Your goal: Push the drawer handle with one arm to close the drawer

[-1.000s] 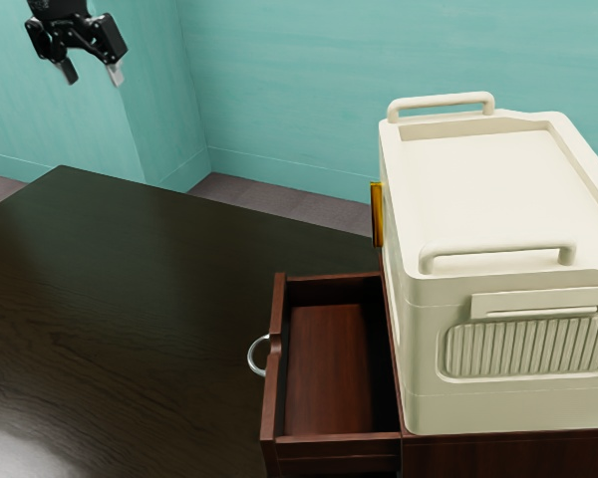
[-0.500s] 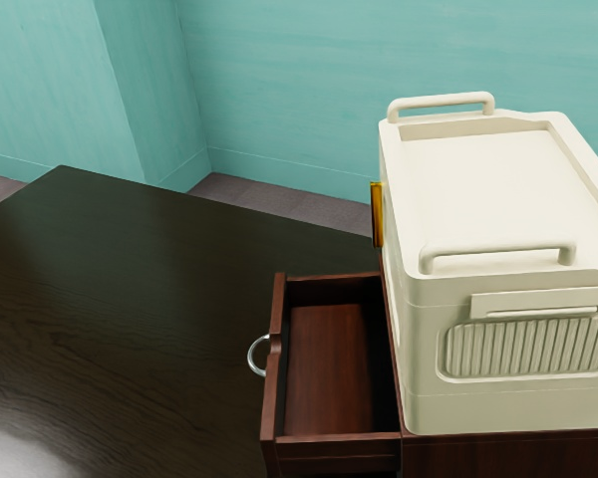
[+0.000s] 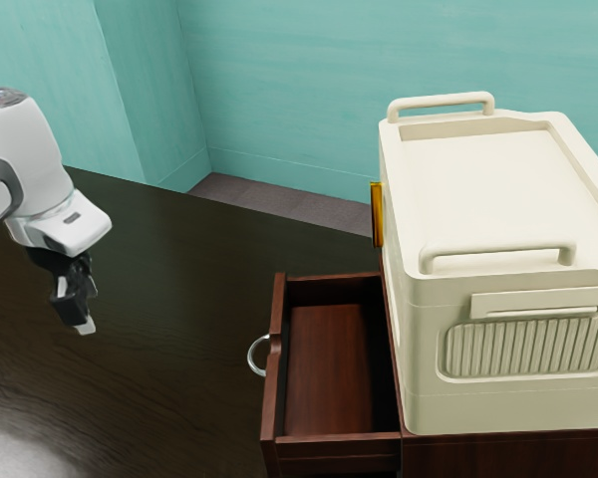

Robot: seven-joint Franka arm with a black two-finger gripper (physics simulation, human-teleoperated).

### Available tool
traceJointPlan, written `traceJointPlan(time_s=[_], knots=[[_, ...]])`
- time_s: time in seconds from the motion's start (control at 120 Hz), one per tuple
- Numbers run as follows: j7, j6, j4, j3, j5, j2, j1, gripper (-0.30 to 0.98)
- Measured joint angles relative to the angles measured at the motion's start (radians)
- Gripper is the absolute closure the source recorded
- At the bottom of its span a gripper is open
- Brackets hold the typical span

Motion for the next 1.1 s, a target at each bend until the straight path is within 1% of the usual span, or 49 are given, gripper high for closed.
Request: traceJointPlan(time_s=[0.225, 0.3, 0.383, 0.483, 0.633, 0.917, 1.1], knots=[[0.075, 0.115, -0.026, -0.016, -0.031, 0.063, -0.040, 0.57], [0.083, 0.142, -0.031, -0.016, -0.037, 0.090, -0.061, 0.65], [0.085, 0.168, -0.033, -0.017, -0.043, 0.124, -0.085, 0.70], [0.080, 0.201, -0.033, -0.040, -0.053, 0.164, -0.108, 0.74], [0.062, 0.252, -0.033, -0.047, -0.070, 0.222, -0.131, 0.77], [0.028, 0.322, -0.024, -0.097, -0.126, 0.294, -0.146, 0.78], [0.009, 0.343, 0.019, -0.130, -0.154, 0.356, -0.157, 0.78]])
